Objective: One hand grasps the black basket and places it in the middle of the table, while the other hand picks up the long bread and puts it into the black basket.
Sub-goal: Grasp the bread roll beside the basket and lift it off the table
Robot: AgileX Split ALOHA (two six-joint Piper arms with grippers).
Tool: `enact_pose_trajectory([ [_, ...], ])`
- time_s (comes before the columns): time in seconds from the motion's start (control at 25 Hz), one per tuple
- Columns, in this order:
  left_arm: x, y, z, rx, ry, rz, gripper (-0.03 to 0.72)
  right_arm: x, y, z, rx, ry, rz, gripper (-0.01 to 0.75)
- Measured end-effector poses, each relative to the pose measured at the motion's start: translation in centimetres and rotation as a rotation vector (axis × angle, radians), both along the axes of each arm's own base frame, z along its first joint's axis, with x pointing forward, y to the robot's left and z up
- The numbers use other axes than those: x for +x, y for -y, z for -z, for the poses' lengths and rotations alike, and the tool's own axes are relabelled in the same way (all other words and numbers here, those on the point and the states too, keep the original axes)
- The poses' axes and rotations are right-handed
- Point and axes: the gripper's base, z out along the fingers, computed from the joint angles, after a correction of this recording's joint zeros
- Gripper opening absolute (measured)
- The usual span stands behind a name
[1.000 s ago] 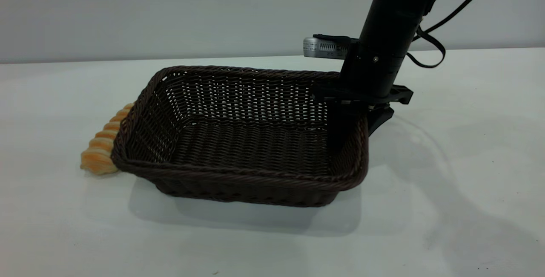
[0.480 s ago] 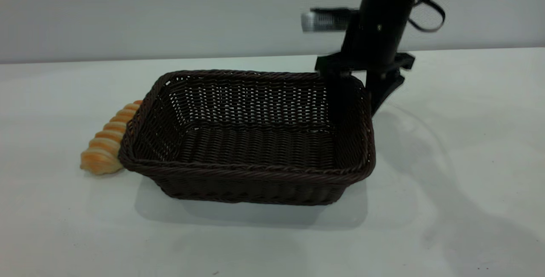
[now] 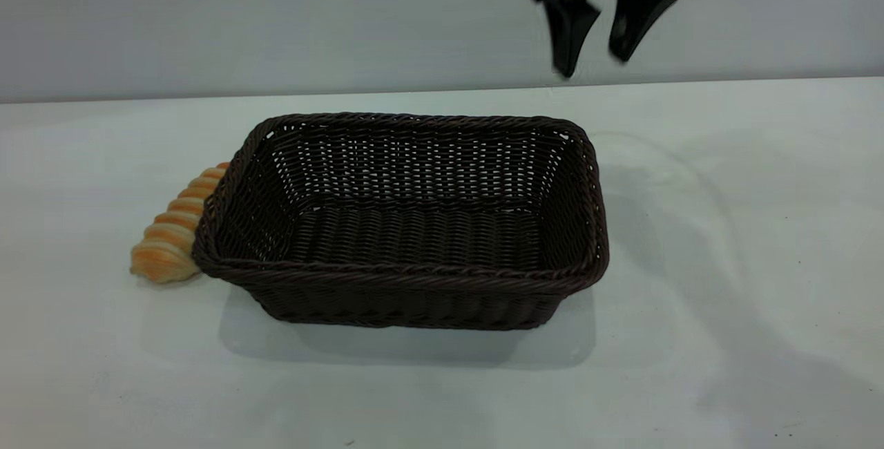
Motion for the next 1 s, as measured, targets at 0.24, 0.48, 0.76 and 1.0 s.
enact_pose_trajectory([
  [0.24, 1.1, 0.0, 0.7, 0.013, -0.057, -0.001, 0.563, -1.5, 1.4, -7.8, -0.028, 0.165, 0.025, 0.587],
  [0.48, 3.6, 0.1, 1.8, 0.032, -0.170, 0.013, 0.563, -7.9, 3.9, -15.4, -0.018, 0.242, 0.031, 0.587],
  [0.76, 7.4, 0.7, 2.8, 0.061, -0.262, 0.107, 0.563, -17.9, 7.6, -18.9, -0.003, 0.237, 0.081, 0.587],
  [1.0, 12.2, 1.9, 6.1, 0.043, -0.379, 0.256, 0.559, -23.3, 9.4, -18.2, 0.017, 0.202, 0.105, 0.573],
])
